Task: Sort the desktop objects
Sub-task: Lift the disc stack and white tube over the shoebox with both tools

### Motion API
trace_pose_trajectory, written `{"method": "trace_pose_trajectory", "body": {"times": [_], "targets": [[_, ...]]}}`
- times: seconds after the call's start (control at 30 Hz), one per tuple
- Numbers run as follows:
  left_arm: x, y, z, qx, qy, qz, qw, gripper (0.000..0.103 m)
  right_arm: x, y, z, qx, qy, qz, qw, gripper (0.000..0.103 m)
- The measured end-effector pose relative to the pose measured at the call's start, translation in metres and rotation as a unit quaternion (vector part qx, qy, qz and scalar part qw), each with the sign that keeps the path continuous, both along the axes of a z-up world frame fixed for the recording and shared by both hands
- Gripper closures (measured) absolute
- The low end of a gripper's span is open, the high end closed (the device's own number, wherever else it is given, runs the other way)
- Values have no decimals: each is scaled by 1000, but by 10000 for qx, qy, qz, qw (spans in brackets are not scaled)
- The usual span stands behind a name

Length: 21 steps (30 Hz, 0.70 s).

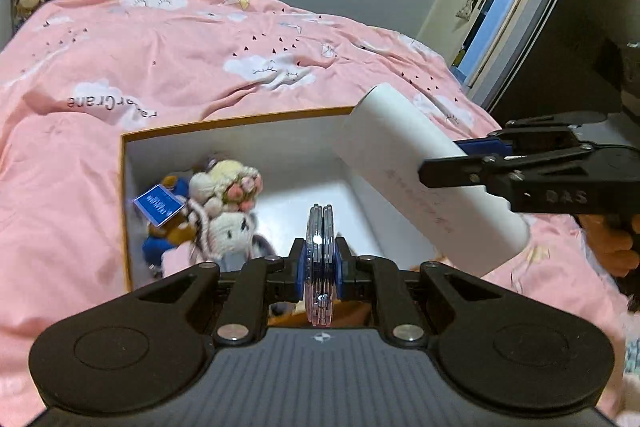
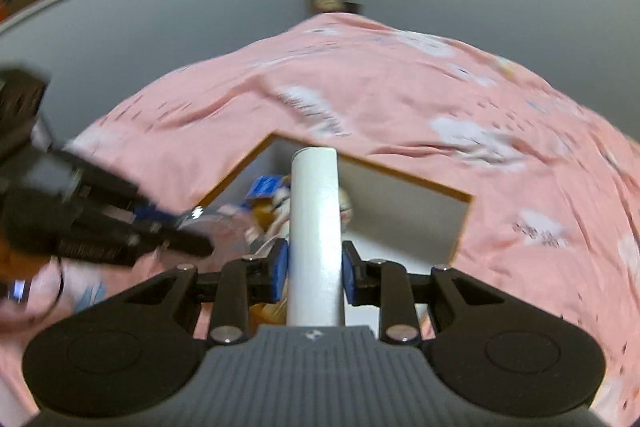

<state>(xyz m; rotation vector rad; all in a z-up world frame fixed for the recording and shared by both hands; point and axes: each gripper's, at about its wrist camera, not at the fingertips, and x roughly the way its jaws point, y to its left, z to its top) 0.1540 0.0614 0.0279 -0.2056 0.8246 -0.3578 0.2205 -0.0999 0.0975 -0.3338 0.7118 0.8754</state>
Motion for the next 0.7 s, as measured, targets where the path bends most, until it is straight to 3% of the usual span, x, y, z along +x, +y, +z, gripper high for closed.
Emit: {"method": "trace_pose_trajectory", "body": {"times": [0.27,0.57,0.7], "targets": [[50,-19,-37,48,468,-58,9989,88,57,23,-40,-257,542,-951,9937,74],[61,-22,-59,24,732,-33,9973,88,89,39,-98,-900,914,-1286,9834,74],[62,-23,-63,60,765,-17,9970,88,88,48,-111,-1221,603,-1284,9823,74]]}}
